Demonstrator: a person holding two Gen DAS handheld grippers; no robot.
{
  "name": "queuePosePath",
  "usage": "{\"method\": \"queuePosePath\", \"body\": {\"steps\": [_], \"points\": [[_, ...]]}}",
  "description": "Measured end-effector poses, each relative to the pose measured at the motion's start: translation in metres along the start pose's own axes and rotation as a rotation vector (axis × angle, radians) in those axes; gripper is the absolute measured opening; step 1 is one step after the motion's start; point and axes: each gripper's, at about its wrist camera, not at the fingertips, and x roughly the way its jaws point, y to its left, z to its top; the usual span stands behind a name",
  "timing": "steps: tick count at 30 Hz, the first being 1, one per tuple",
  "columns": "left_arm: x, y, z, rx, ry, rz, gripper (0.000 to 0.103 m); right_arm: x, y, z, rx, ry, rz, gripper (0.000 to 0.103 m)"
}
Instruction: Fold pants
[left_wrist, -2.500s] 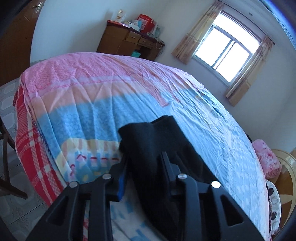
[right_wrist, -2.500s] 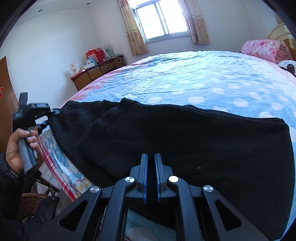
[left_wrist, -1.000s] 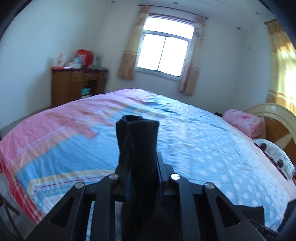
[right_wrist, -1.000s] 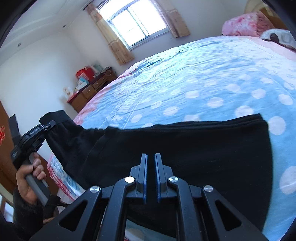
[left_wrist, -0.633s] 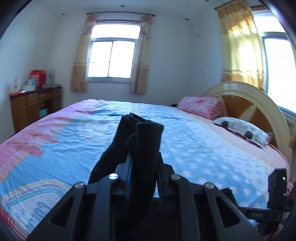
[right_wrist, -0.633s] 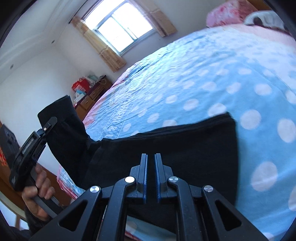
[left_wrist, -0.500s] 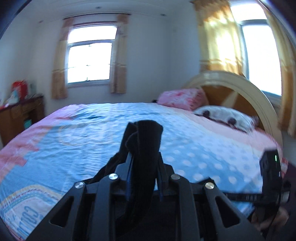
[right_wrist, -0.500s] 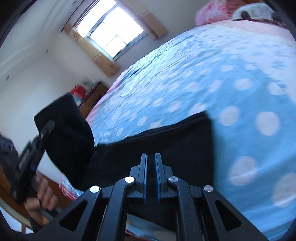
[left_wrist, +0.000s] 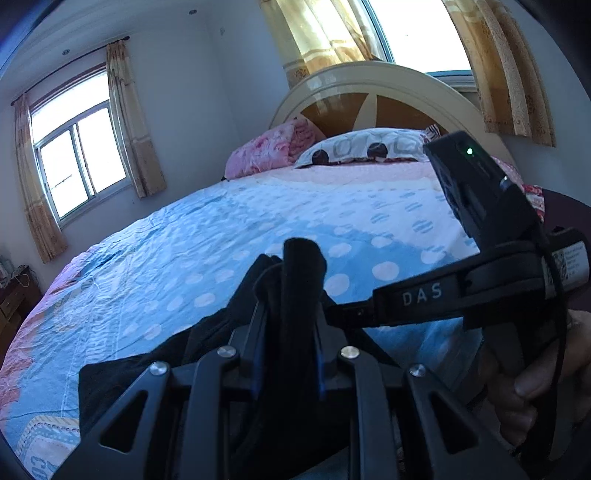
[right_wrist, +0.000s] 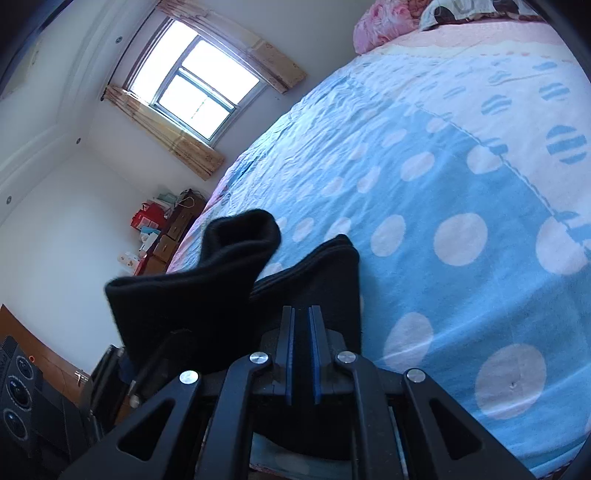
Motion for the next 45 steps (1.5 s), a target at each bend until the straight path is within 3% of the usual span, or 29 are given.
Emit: {"method": "queuePosePath", "body": {"steps": [15,32,45], "points": [[0.028,-0.030,-0.022,0.100,0.132,0.009,0.022,-0.007,-0.015,0.005,0.048,-0.030,-0.025,0.008],[0.035,-0.041,-0.024,0.159,0.141,0.031,0.022,-0.019,-0.020,0.008,0.074,-0.058,-0.005,0.008],[0.037,-0.065,-0.028,0.337,0.156,0.087,0.022,-0.038,-0.028,0.016,0.095,-0.116,-0.014,0.008]]}}
